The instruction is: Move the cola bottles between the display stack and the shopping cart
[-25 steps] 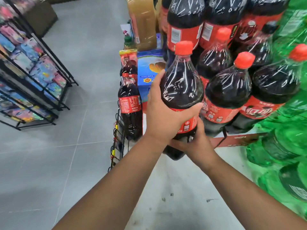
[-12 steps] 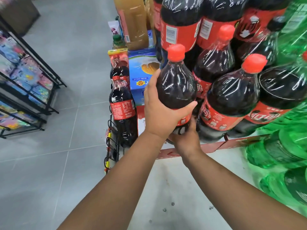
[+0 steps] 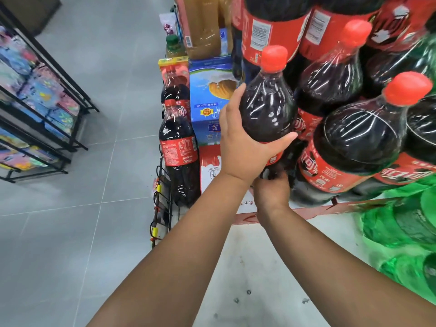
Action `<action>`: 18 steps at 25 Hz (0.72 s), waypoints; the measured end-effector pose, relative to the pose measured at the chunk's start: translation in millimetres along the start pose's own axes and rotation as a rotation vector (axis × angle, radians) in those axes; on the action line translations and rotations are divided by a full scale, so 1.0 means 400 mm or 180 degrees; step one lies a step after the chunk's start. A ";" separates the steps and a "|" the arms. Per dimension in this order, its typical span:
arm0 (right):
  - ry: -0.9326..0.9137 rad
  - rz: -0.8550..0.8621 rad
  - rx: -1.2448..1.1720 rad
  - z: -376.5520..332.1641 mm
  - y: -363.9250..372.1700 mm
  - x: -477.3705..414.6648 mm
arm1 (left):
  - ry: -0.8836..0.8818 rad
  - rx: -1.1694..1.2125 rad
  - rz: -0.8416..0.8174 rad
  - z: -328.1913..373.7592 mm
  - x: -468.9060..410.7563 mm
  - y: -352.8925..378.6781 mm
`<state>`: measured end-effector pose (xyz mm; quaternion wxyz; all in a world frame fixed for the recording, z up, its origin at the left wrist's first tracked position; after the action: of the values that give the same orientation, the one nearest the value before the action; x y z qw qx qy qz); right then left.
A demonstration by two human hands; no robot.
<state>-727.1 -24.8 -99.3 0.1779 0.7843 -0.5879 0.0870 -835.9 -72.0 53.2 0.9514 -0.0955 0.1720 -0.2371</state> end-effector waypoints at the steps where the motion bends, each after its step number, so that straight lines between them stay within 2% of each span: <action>1: -0.0094 0.0010 0.0118 -0.008 0.004 -0.007 | 0.0001 -0.0019 -0.0020 -0.004 -0.005 0.006; 8: -0.0311 0.0113 0.0829 -0.049 0.011 -0.040 | 0.0083 -0.0035 0.0132 -0.017 -0.037 0.017; 18: -0.0541 -0.0023 0.0811 -0.070 0.050 -0.089 | 0.0150 -0.0060 0.0243 -0.029 -0.068 0.037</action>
<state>-754.5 12.6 -82.3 0.0268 0.8072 -0.5822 0.0936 -856.6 -46.8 46.4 0.9545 -0.0923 0.2000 -0.2012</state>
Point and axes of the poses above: each hand's wrist, its own x-axis away from the middle knuckle, its own y-axis out of the palm, z = x × y, the point moved 10 cm from there along -x, towards the middle knuckle, and after that the axes turned 11 degrees about -y, right-handed, at the moved point
